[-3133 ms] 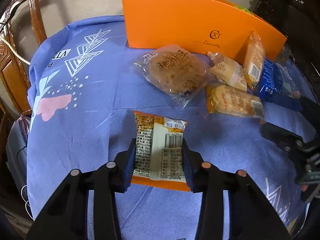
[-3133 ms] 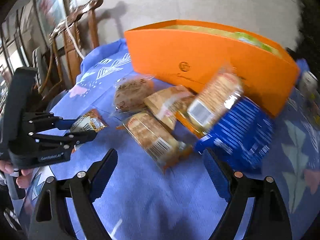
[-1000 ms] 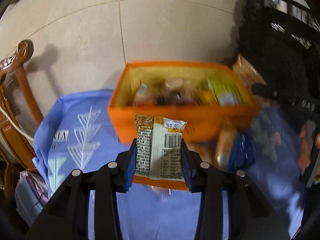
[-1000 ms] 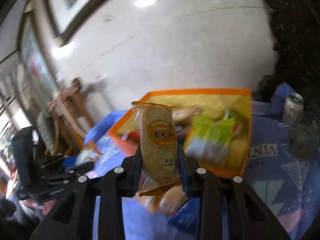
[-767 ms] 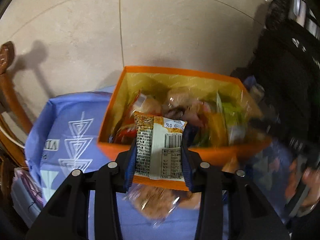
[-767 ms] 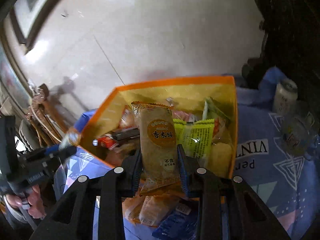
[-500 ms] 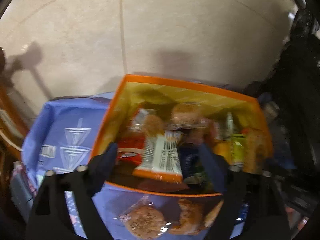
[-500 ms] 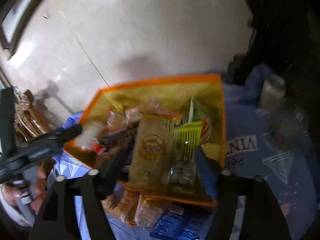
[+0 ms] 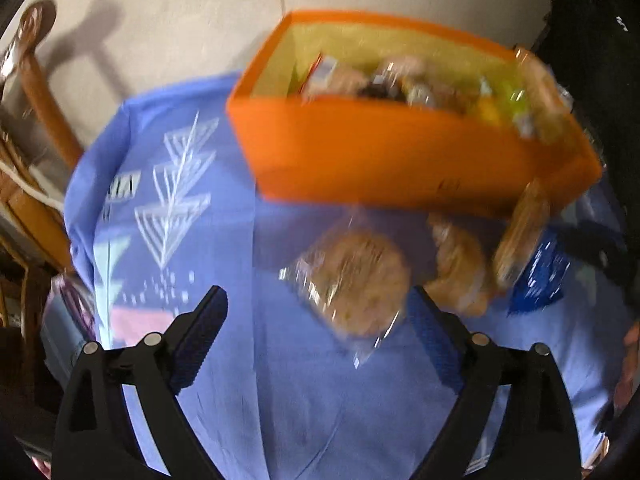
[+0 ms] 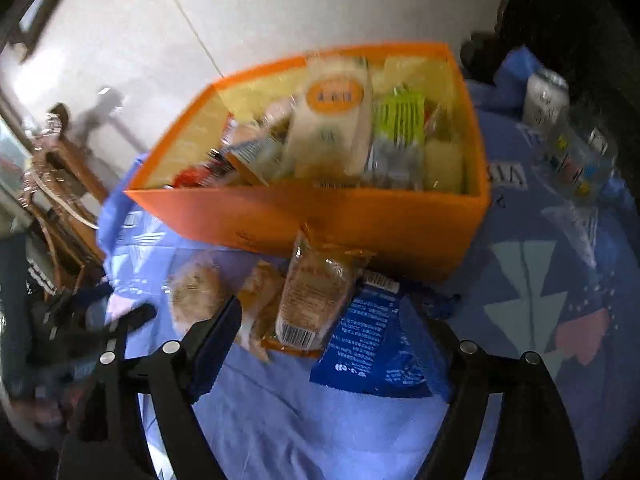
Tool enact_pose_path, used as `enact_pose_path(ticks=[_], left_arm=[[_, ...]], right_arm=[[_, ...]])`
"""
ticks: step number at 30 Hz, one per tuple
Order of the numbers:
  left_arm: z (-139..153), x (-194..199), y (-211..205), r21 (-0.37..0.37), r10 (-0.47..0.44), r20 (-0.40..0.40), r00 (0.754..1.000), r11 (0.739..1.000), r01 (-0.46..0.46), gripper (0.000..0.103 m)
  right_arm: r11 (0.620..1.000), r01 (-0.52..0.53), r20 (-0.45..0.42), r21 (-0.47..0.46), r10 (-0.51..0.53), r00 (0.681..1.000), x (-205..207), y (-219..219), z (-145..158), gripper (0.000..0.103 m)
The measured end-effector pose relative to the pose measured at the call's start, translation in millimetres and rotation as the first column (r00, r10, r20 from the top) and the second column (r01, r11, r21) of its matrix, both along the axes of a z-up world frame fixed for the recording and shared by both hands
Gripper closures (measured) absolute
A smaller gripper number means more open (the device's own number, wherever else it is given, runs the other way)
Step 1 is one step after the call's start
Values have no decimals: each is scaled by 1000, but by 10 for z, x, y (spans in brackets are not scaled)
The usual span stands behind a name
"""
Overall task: Organize snacks
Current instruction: 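Grasp the orange-wrapped pastry with the right gripper while the left approaches the round pastry bag, then grasp the round clear pastry bag with the left gripper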
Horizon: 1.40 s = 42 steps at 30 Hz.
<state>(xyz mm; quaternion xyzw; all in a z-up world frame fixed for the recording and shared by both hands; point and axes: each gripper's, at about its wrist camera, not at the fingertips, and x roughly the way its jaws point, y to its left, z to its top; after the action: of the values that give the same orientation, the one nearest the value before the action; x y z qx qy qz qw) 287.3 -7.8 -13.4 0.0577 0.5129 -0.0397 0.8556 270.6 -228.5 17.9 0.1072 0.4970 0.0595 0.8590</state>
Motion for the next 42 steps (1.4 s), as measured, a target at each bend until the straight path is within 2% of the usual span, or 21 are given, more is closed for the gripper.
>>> enact_pose_path(ticks=[3,7,8,9,10,11,18,21,23,26,30,32,35,37,38,39,40,41,42], left_arm=[[-74,-59,58,-27,6,-20,1000,1000,-6,14],[-150,24,35,-26,0,-30,1000,1000,0,14],[-169,57,13,-20,-7,-33,999,1000,7,14],[-196,79,-11,-13,-15,-34,999,1000,15,14],[-219,108,-48,-7,-32,-36,999,999,31,14],[-236,127,-84,-4,-44,-39,998,999,44,14],[-374,262,-259,-1,-93,-67,993,996,93,14],[-453,304,-295,-11,-81,-82,993,997,80,14],[-508,327,-320,2,-79,-78,994,997,80,10],[-555,315,-409,47,-128,-60,990,990,131,6],[-555,264,-459,77,-172,-46,984,982,175,7],[-530,220,-467,28,-166,-65,984,985,168,26],[-496,150,-511,33,-140,-79,987,989,143,28],[-436,71,-489,11,-116,-98,988,993,118,30],[-376,10,-469,-6,-107,-92,990,994,106,54],[-288,-45,-419,-25,-94,-74,993,995,92,73],[-220,-73,-346,-100,-91,-116,989,992,80,101],[-178,-93,-284,-150,-76,-144,987,987,55,102],[-103,-136,-228,-175,-63,-139,988,984,38,102]], right_arm=[[999,22,-28,-33,-23,999,126,106,-165,21],[995,22,-17,-98,-24,1000,239,252,-312,25],[994,18,-27,-111,-21,999,280,263,-356,38],[991,11,-24,-137,-14,1000,299,281,-376,55],[990,-7,-19,-140,5,1000,312,298,-375,62],[996,-13,-36,-93,9,999,323,270,-368,65],[995,-18,-41,101,22,999,85,-63,-113,66],[992,-46,-48,116,52,998,-51,-126,-56,66],[991,-55,-65,120,64,996,-170,-181,-57,66],[990,-44,-96,136,58,994,-287,-286,-85,66],[989,-42,-109,142,57,992,-377,-312,-96,66],[989,-41,-105,143,57,993,-406,-322,-36,66],[988,-57,-87,145,70,994,-423,-252,40,66],[987,-71,-69,145,82,994,-431,-201,128,66],[986,-80,-56,148,89,994,-436,-183,186,66],[985,-86,-45,148,94,995,-438,-161,230,66],[985,-89,-39,147,95,995,-440,-143,255,66],[984,-94,-30,149,99,995,-446,-133,301,66],[984,-99,-23,149,103,994,-447,-122,325,66]])
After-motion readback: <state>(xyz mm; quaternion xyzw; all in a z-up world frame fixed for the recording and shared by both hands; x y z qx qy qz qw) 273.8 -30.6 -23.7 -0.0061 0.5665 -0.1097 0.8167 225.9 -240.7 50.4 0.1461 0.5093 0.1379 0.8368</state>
